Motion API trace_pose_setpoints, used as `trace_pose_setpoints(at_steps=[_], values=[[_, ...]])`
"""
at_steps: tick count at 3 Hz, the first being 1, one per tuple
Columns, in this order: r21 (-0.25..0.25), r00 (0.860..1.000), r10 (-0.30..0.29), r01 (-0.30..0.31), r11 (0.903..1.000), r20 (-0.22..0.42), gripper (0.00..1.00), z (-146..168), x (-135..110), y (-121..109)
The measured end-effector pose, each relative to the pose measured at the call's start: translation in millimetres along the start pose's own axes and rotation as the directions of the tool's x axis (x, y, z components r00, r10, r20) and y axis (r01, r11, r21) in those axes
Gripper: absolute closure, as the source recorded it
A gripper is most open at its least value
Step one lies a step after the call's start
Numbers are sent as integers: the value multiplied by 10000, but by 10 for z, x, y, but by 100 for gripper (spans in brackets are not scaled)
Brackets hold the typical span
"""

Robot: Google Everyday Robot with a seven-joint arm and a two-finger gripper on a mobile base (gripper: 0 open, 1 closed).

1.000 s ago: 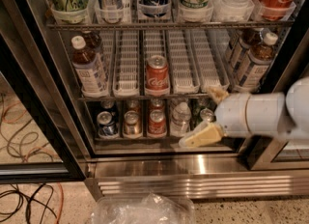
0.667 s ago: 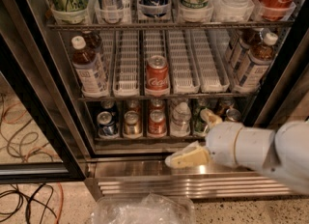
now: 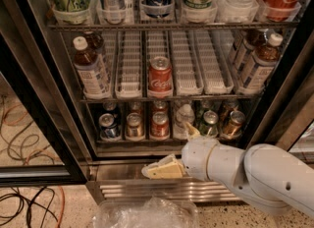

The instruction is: Pick water bottle from bottom shelf of fridge

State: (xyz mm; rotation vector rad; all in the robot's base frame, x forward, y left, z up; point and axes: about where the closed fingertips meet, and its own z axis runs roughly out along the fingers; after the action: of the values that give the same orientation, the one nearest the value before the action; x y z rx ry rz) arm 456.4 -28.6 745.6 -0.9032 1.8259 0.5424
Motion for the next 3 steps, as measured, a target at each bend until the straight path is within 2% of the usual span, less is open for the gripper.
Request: trace_pose_setpoints(at_steps=[1, 2, 3], values=[[400, 9997, 120, -127, 9991, 190, 0, -75, 144, -49], [1049, 9981, -319, 263, 9941, 523, 0, -54, 429, 113], [2215, 9714, -2280, 2083, 9527, 670, 0, -112, 685, 307]])
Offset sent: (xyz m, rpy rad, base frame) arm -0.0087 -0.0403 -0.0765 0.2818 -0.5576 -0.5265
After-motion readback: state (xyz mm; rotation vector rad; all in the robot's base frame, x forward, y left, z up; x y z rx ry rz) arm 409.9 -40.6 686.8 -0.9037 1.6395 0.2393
